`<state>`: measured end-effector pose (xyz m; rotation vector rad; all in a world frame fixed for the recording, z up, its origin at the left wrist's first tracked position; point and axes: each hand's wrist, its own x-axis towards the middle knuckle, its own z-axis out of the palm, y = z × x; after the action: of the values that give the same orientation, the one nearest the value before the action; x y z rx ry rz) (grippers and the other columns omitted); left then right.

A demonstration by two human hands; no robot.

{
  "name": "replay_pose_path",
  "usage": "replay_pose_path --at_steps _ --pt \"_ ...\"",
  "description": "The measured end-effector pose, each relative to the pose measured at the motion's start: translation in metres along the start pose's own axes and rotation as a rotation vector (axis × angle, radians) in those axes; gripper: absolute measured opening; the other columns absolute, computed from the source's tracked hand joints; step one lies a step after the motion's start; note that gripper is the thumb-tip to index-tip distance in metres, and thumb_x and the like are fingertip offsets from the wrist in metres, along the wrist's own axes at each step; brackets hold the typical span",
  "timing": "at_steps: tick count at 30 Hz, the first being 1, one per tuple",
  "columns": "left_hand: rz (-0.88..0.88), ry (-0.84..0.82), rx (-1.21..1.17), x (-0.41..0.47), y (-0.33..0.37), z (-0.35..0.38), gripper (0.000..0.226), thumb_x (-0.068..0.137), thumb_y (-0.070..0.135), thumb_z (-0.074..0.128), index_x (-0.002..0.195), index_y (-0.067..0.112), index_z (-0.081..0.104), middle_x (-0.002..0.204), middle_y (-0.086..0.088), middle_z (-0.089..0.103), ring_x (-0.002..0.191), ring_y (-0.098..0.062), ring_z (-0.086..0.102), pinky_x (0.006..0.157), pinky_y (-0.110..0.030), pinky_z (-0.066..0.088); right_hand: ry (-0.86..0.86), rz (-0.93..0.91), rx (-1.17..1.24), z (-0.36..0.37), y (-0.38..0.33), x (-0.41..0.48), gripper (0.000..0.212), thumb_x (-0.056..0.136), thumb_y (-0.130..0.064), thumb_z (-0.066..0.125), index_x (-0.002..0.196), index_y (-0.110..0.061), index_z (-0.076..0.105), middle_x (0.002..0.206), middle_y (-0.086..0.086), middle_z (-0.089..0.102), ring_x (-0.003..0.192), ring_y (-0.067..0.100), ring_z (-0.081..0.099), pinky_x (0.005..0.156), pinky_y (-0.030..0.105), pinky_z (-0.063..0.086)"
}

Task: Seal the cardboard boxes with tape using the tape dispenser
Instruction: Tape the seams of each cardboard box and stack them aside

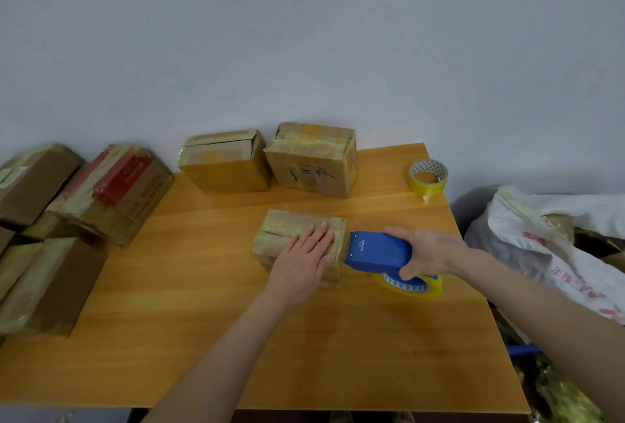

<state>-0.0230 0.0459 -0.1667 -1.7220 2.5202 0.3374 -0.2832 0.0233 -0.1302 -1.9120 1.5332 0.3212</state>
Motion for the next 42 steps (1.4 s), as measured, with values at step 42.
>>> replay_pose_path --at_steps 42 --pt "0.076 -0.119 -0.279 0.018 -0.020 -0.030 0.070 0.089 0.012 0.063 0.143 0.045 0.034 0.161 0.010 0.009 0.148 -0.014 -0.004 0.118 -0.043 0.017 0.324 -0.170 0.780 -0.066 -0.024 -0.004 0.079 0.056 -0.023 0.076 0.131 -0.035 0.052 0.117 -0.005 0.058 0.099 0.013 0.061 0.072 0.022 0.048"
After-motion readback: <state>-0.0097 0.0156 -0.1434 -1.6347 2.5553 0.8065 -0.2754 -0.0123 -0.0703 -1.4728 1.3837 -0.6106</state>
